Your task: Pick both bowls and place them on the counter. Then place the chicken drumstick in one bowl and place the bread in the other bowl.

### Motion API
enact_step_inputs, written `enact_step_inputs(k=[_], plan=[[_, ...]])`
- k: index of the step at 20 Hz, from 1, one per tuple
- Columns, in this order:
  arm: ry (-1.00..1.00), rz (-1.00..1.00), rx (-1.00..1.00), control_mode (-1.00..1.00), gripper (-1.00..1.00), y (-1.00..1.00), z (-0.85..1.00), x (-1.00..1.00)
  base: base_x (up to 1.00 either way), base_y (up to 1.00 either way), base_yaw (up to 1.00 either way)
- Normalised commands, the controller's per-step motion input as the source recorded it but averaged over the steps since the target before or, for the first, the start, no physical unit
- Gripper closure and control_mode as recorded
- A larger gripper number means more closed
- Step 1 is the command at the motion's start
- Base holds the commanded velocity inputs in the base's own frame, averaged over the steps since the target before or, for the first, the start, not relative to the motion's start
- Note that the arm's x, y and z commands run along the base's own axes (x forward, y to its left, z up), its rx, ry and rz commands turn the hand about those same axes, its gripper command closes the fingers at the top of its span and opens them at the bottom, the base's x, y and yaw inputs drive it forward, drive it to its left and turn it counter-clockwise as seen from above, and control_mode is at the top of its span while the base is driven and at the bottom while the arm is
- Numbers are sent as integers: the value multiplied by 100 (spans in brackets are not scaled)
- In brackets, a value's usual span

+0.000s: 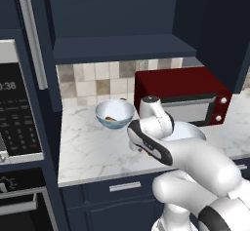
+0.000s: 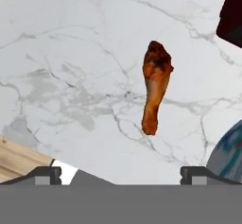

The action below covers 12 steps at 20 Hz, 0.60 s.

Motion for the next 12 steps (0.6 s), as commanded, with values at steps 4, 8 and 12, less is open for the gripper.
enact_step_inputs(k=[4,8,12], plan=[[0,0,-3,-100,-100,-2,-20,19,0,0,0],[0,0,-1,-100,-100,0,-11,28,0,0,0],[2,0,-2,-100,-100,0,-14,32,0,0,0]])
